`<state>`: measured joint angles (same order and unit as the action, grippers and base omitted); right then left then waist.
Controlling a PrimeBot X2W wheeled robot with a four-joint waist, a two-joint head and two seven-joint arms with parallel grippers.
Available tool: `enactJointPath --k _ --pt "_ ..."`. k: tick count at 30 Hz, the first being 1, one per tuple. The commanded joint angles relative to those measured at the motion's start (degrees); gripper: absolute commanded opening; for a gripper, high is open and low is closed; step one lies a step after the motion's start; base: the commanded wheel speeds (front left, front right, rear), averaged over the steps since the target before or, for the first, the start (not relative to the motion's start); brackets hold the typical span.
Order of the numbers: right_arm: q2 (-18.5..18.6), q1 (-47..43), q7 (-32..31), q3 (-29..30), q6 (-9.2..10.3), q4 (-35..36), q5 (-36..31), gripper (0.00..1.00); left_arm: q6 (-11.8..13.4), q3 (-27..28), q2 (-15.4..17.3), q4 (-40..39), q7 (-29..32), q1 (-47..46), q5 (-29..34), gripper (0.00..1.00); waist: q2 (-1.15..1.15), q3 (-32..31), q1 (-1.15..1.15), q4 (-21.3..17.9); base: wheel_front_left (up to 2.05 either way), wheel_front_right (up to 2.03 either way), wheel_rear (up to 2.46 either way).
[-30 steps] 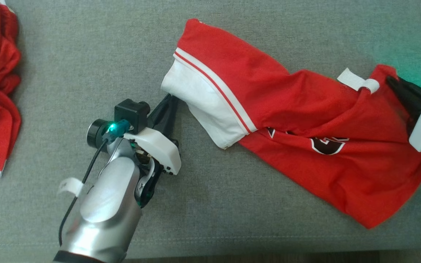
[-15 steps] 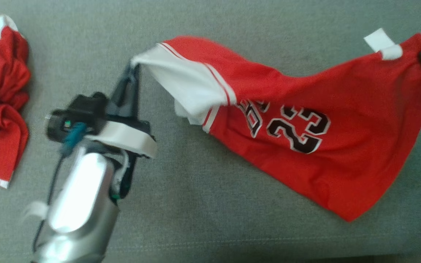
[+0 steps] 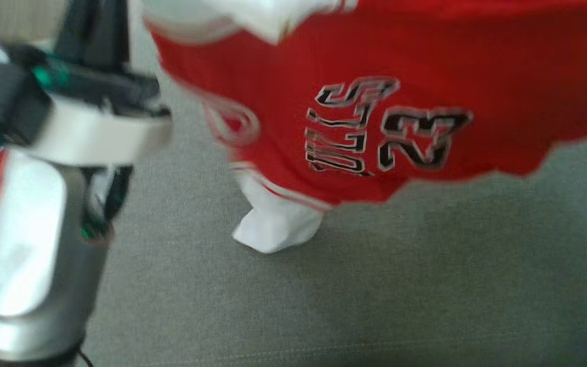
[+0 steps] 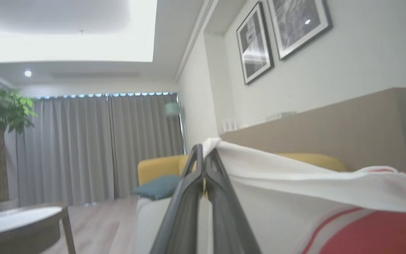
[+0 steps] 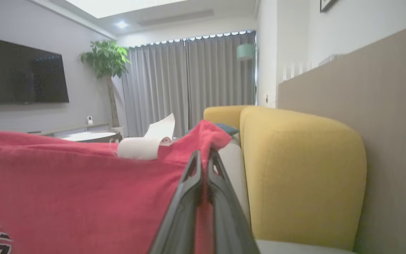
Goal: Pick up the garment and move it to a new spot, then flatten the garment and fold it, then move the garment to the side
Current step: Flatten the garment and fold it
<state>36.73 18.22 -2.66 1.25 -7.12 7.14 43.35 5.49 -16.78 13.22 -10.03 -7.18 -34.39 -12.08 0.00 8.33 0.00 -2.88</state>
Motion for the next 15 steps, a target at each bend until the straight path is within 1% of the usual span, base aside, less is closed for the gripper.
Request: enactJointPath --k 1,5,8,12,15 --pt "1.06 0.24 -0.82 0.83 -0.36 2.12 -0.29 0.00 -0.03 2.80 2.24 -2.51 0.74 -3.47 0.41 0.00 0.00 -1.17 0.00 -0.41 0.00 0.00 0.00" --pt "-1.19 0.94 -4.80 4.30 -0.36 4.86 -0.31 0.00 -0.47 2.94 2.73 -5.14 3.79 -8.25 0.42 0.00 0.00 -2.43 0.00 -0.77 0.00 0.00 0.00" --pt "-2.58 1.74 -6.98 5.65 -0.36 5.81 0.28 0.00 -1.08 2.62 2.61 -4.87 5.60 -11.13 -0.15 0.00 0.00 -2.76 0.00 -0.87 0.00 0.00 0.00" --pt "-4.23 3.25 -9.13 5.67 -0.36 5.40 0.57 0.00 -2.07 1.59 1.72 -1.45 7.32 -14.11 -1.40 0.00 0.00 -2.28 0.00 -0.80 0.00 0.00 0.00" --pt "-5.78 6.06 -9.95 4.53 -0.36 3.67 0.81 0.00 -3.14 1.07 0.83 4.53 7.74 -17.37 -2.58 0.00 0.00 -0.94 0.00 -0.93 0.00 0.00 0.00"
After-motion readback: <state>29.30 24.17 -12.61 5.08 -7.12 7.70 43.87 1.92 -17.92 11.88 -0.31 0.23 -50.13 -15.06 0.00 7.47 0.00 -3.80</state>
